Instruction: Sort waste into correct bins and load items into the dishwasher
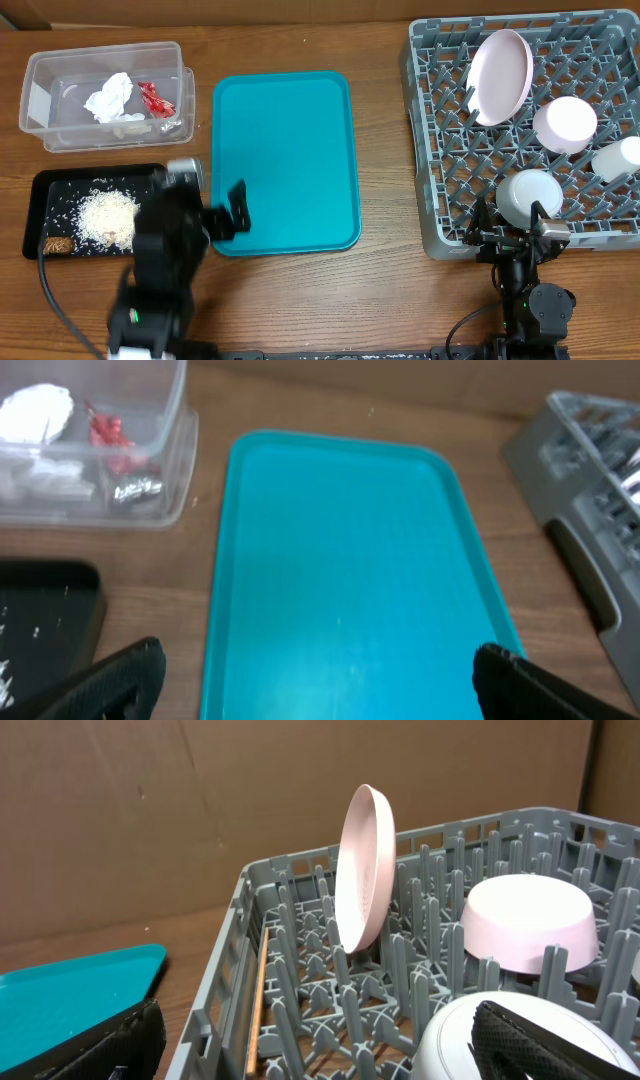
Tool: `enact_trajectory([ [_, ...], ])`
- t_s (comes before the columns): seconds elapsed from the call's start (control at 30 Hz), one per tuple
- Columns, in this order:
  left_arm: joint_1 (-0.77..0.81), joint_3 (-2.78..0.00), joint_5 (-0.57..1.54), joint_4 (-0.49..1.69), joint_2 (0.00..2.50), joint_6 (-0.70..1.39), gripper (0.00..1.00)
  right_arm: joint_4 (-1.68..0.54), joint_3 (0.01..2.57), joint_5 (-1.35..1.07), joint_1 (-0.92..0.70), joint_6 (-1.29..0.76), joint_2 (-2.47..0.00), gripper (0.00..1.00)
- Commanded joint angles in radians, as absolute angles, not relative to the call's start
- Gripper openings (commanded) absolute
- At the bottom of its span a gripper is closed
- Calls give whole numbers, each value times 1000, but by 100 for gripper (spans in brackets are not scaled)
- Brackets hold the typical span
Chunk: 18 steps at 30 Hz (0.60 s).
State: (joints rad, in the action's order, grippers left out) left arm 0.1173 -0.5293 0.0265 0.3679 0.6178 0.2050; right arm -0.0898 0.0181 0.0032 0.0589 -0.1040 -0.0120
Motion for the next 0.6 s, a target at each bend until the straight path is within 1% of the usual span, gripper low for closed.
enact_trajectory([
  [0.0,117,-395,51,276,467,108,100,-84,8,-1,60,-104,-3,100],
  [0.1,117,-273,13,135,356,108,100,-84,8,-1,60,-104,-3,100],
  [0.23,115,-145,-20,-32,300,108,100,-84,8,-1,60,-104,-3,100],
  [0.4,73,-56,-33,-94,264,113,100,-84,8,-1,60,-104,-3,100],
  [0.57,24,-8,-29,-75,188,138,100,-84,8,-1,60,-104,-3,100],
])
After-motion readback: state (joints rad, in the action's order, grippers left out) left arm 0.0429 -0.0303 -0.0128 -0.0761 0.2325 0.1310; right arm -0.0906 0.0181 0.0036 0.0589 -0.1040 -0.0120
